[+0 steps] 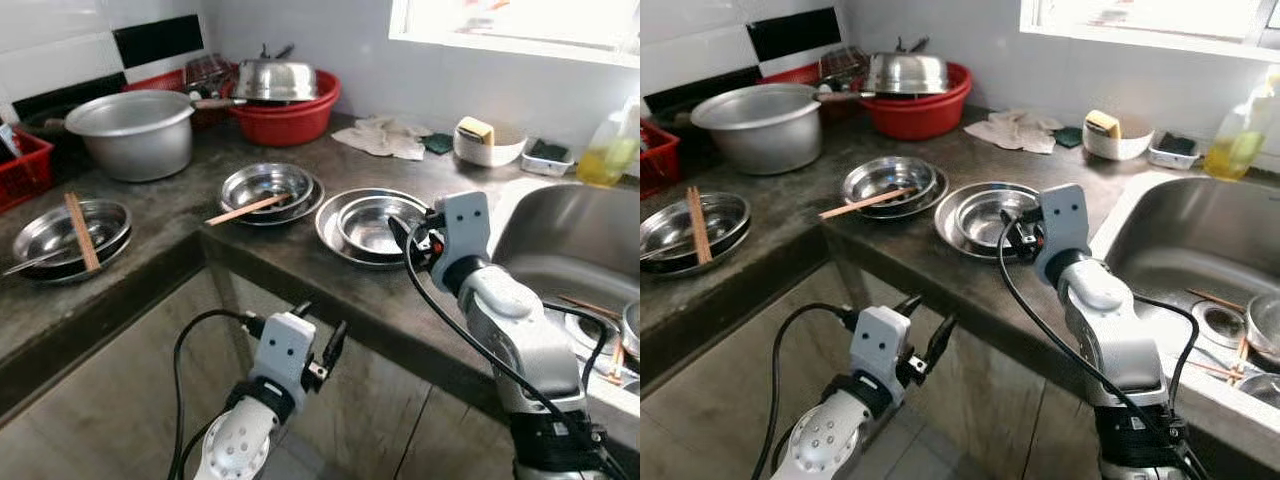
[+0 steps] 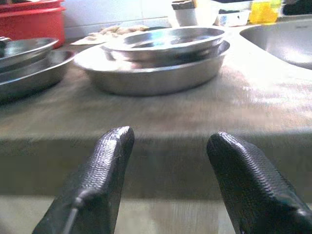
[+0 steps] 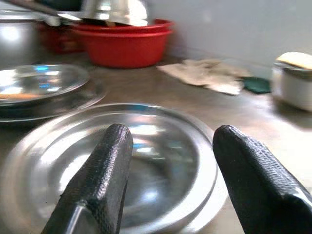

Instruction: Kitchen organization

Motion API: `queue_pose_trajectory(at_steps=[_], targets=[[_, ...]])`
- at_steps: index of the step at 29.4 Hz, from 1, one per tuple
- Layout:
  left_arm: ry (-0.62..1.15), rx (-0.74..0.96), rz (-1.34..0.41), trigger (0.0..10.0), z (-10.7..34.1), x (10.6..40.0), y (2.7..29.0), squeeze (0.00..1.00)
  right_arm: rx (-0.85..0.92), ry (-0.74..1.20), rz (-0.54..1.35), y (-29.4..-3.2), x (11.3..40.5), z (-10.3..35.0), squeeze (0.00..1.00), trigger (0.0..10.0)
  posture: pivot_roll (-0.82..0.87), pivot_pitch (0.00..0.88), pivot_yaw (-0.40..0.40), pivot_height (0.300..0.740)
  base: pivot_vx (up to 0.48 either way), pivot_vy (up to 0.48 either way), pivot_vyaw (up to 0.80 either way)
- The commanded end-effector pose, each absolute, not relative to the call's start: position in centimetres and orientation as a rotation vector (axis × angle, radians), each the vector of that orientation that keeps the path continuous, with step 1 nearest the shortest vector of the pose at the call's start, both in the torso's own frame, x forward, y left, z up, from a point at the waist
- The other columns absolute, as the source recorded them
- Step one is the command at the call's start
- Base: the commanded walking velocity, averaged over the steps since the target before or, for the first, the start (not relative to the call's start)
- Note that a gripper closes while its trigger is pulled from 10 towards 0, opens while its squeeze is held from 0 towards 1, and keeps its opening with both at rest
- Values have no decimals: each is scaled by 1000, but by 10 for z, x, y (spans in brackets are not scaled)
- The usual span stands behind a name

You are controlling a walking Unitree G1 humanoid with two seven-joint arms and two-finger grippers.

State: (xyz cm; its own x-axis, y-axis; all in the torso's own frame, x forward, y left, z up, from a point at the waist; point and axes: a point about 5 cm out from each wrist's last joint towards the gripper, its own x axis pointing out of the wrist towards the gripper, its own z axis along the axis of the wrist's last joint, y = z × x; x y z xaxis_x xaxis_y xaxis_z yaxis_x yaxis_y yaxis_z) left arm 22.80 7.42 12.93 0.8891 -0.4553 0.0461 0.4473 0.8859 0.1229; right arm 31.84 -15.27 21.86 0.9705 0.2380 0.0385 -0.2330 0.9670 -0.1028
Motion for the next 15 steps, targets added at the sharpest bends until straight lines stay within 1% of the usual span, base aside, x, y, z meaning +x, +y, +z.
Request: queue_pose_trajectory(at_steps=[1, 6, 15], targets=[[-68, 107, -469, 10000, 129, 227, 74, 0, -85, -54, 245, -151, 320, 224, 0, 10000, -20, 40, -4, 740, 0, 0, 0], [-72, 99, -471, 10000, 130, 226, 73, 0, -87, -59, 252, -151, 323, 228, 0, 10000, -19, 37, -7, 740, 0, 0, 0], [-71, 92, -479, 10000, 130, 224, 73, 0, -88, -23, 241, -162, 329, 233, 0, 10000, -21, 34, -9, 740, 0, 0, 0]])
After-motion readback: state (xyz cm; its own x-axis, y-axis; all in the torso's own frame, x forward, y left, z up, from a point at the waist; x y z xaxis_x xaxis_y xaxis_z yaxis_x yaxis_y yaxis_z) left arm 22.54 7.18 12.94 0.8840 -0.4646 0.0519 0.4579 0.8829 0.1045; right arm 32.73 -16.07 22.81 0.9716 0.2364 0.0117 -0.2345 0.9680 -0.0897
